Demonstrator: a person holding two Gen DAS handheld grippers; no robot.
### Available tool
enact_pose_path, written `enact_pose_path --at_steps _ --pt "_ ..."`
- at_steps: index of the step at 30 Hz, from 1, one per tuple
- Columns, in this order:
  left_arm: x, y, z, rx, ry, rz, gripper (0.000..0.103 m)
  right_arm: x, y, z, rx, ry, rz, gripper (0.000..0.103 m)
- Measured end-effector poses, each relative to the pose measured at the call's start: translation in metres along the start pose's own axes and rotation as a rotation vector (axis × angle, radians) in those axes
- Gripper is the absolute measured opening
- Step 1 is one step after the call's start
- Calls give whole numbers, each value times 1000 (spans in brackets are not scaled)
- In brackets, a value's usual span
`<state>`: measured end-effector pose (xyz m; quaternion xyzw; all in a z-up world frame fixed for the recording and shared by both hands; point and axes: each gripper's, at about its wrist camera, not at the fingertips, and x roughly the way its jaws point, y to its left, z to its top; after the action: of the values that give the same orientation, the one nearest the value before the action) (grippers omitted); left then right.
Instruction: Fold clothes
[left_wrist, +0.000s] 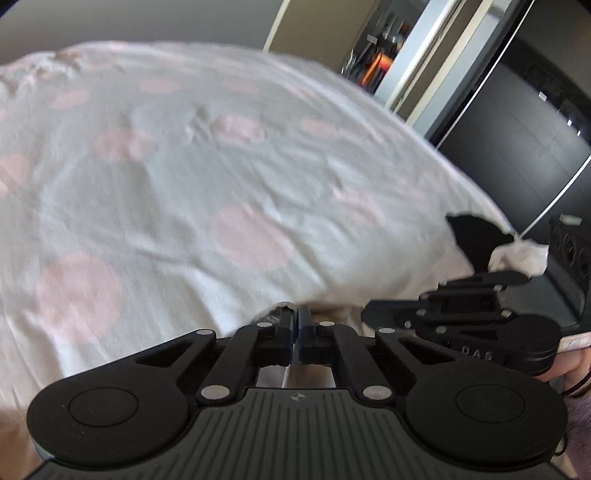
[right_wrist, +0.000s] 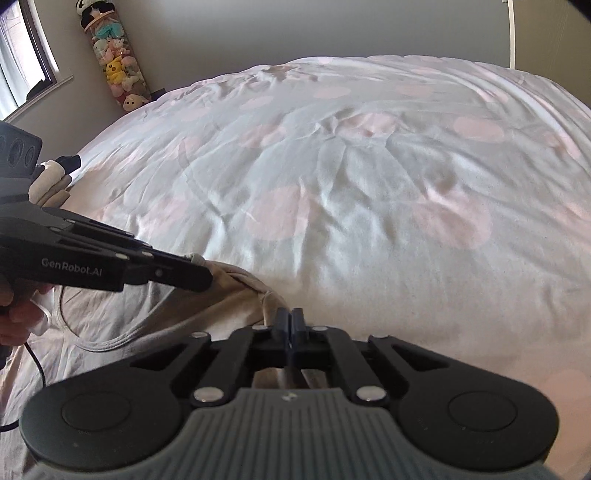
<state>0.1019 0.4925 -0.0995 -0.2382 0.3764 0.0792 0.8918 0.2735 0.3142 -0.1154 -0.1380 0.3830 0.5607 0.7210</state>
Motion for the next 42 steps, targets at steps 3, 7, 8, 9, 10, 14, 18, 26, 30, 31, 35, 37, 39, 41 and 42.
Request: enact_pose_path --at_steps 3,7,8,9,10,14,18,26,30,31,35,37,39,41,42 --pt "-7 6 9 7 -23 29 0 -7 -5 4 32 -44 0 1" --pt "17 14 6 1 54 108 2 6 -7 4 66 -20 -6 1" --pt "22 15 5 -8 73 121 4 10 -7 2 73 -9 -7 4" --pt "28 17 3 -17 92 134 5 11 -9 0 89 0 -7 7" --pt "25 15 3 -24 82 140 6 11 -11 -1 108 8 -6 9" --pt "5 7 -1 -37 29 163 36 -31 -18 -10 128 -34 -21 10" --pt "-31 -11 -10 -27 -17 178 42 -94 -35 -29 147 -47 -98 10" --pt "-98 -57 -50 39 -10 205 42 -219 -81 -100 297 0 -312 35" --pt "-126 -75 -81 55 19 235 42 -260 -86 -145 418 19 -355 35" --pt "-133 -78 -88 53 18 235 42 -265 -85 -157 442 27 -362 35" --pt "-159 -87 -117 44 26 234 43 -281 -84 -206 534 63 -386 34" --pt "-170 -89 -130 40 30 244 43 -285 -89 -227 571 63 -402 34" --pt "-181 -89 -141 29 32 257 43 -287 -97 -243 614 50 -398 34" --pt "-192 -87 -149 8 32 267 43 -284 -104 -254 671 35 -367 35" --pt "-197 -85 -152 -6 32 271 43 -283 -106 -257 696 26 -343 34"
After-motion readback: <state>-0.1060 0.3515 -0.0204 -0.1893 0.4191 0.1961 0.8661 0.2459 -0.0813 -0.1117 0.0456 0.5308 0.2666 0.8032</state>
